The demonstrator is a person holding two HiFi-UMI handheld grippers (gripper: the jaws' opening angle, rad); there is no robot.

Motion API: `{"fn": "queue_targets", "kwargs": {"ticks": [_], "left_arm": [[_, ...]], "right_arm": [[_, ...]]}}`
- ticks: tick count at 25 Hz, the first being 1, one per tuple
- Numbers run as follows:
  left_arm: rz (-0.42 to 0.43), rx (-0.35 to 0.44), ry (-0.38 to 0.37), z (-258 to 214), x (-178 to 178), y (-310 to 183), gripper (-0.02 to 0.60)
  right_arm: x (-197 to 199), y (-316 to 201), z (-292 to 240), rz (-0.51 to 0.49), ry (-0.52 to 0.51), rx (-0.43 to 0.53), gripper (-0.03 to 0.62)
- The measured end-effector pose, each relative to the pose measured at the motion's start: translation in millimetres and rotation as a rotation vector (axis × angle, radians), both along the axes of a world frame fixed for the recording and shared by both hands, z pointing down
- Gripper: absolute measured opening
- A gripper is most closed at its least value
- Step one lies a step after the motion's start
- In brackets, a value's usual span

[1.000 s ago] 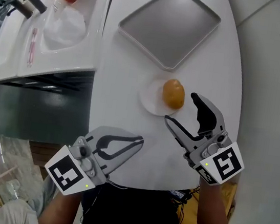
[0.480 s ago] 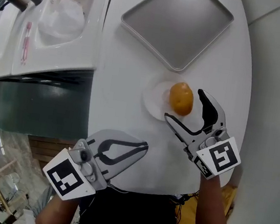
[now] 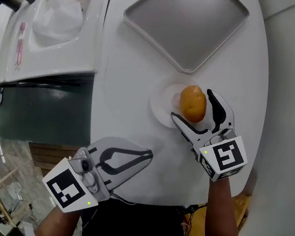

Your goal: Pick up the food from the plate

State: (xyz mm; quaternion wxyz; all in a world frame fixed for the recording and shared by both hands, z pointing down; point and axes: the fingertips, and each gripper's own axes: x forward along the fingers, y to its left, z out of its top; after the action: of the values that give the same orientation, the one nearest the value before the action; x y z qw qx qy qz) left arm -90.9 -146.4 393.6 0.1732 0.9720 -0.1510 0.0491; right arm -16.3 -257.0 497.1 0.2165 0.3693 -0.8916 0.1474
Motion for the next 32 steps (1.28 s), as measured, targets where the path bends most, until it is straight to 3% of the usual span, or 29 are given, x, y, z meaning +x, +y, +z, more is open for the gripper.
{"fn": "queue_targets", "kwargs": {"ticks": [17,32], "left_arm": [[-0.007,0.001,-0.003,-5,-7,-1,0.008],[-0.030,0.036,-0.011,-17,-6,17,0.008]], "right_arm": [[3,-5,19,-0.014,0.064,-0.062,0.408],[4,8,-4,-0.041,0.062,-0.013,0.380]]}}
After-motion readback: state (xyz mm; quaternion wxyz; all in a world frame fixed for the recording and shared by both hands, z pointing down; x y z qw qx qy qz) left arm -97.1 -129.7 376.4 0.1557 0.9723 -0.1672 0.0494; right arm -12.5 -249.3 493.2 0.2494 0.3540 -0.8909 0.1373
